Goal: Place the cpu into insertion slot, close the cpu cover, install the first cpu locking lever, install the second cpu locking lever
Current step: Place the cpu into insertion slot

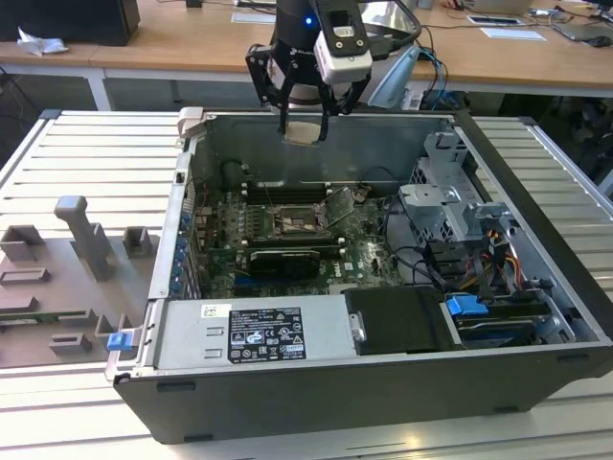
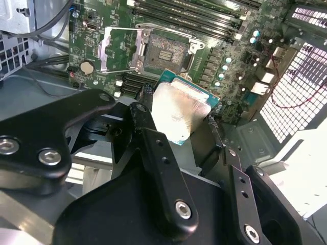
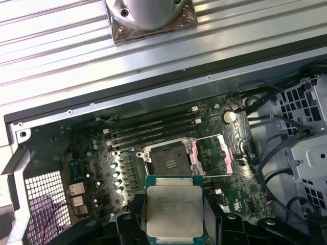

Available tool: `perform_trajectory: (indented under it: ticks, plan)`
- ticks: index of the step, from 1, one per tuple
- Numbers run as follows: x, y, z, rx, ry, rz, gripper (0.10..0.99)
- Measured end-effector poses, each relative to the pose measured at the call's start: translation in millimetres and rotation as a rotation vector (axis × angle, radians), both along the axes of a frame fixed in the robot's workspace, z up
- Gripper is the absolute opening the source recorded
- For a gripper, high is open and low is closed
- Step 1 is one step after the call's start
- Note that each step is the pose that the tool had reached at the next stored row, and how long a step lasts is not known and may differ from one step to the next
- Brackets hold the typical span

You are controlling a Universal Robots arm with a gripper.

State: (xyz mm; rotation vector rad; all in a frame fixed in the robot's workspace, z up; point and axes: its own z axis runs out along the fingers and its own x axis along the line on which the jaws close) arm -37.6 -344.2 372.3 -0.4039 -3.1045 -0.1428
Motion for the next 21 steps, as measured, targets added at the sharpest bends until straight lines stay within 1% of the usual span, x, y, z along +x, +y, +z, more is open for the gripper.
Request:
perform_trajectory:
  ticks: [21]
  plan:
    - [0.0, 0.0, 0.0, 0.0, -0.0001, -0.084, 0.537]
